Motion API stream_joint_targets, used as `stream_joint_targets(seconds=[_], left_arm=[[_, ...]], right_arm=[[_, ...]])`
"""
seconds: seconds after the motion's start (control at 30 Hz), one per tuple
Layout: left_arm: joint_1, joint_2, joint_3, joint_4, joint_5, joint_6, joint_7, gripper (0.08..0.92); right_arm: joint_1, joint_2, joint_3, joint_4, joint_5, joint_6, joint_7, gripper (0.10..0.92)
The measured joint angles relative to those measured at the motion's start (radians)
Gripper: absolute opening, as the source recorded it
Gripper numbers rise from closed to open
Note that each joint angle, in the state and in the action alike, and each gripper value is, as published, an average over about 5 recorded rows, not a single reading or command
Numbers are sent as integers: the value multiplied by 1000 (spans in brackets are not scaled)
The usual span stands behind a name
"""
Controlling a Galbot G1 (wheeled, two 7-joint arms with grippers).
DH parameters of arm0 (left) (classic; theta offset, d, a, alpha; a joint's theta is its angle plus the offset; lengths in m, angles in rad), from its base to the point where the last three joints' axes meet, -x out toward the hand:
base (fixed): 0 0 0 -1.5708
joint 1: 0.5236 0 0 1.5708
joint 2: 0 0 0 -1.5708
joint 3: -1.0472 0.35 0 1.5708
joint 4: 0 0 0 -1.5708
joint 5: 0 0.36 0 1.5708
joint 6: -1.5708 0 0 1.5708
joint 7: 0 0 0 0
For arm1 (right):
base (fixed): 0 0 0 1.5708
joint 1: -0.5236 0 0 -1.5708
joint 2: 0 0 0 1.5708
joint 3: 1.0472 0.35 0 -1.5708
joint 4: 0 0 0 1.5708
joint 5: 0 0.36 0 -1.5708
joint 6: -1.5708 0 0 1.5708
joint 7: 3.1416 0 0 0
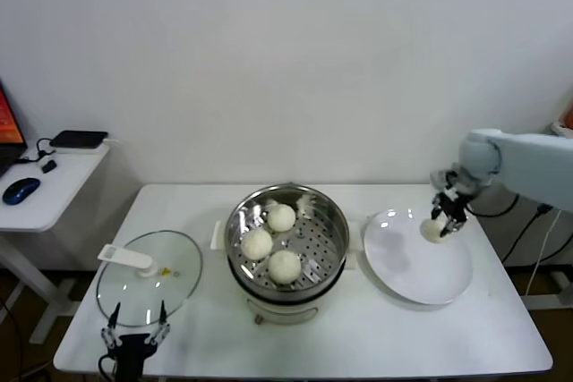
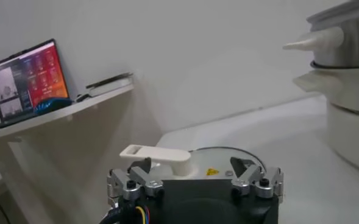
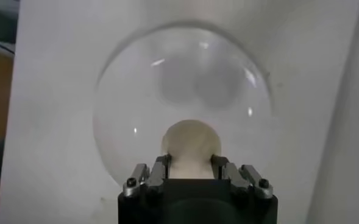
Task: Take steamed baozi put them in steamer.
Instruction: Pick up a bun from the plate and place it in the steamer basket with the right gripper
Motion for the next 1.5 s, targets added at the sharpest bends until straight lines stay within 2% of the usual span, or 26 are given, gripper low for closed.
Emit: stream_joint_targets(seconds=[0.33,0.63,1.07,1.5], left_arm=[[-9,0,10,-17,-2,3,1,823],[-10,0,3,-31,-15,5,2,823],[-17,0,-8,-24,-22,6,2,823],[-26,0,-11,-8,-21,4,1,823]], right_arm=[[342,90,-124,237,269,-93,16,490],[418,187,-66,381,437,-205,96,509],[251,298,17,412,474,-318,236,531],[64,346,73,337,421,-354,303,551]])
